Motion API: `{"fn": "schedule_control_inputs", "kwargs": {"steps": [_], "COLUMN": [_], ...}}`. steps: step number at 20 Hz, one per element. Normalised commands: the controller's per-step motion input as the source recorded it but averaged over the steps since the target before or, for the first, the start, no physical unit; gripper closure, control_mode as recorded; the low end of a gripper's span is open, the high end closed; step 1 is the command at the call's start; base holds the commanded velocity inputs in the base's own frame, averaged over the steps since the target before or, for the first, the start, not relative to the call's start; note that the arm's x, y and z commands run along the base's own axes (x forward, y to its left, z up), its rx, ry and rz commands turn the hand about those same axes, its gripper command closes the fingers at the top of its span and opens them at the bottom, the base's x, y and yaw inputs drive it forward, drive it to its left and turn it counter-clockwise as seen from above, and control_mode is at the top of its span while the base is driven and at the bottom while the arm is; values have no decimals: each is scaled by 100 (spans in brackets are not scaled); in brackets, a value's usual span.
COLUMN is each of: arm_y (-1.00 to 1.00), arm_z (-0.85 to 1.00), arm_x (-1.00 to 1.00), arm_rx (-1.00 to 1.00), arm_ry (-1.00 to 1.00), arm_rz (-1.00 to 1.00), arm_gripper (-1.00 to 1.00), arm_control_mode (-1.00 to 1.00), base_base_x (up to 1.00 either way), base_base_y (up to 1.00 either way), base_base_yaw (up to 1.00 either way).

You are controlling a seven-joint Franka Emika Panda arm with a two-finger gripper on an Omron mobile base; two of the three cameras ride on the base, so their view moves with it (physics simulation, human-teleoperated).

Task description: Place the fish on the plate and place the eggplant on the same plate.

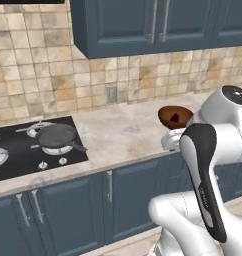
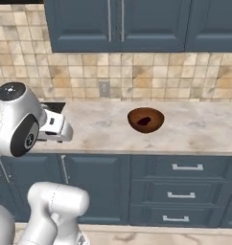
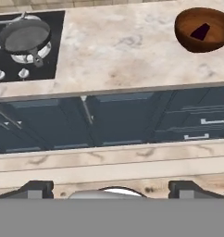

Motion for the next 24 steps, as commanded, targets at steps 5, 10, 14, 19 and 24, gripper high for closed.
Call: {"fn": "schedule_control_inputs", "kwargs": {"steps": [5,10,14,19,24], "arm_y": [0,0,0,0,0], "arm_z": [0,0,0,0,0], "arm_x": [0,0,0,0,0], "arm_rx": [0,0,0,0,0], "arm_ry": [0,0,0,0,0], "arm_rz": [0,0,0,0,0], "arm_gripper": [-100,-100,-100,-100,-100], "arm_control_mode": [100,100,100,100,100], "base_base_x": [94,97,68,18,0], "base_base_y": [-100,-93,-40,0,0], "base_base_yaw": [-7,-4,-2,-5,0]}}
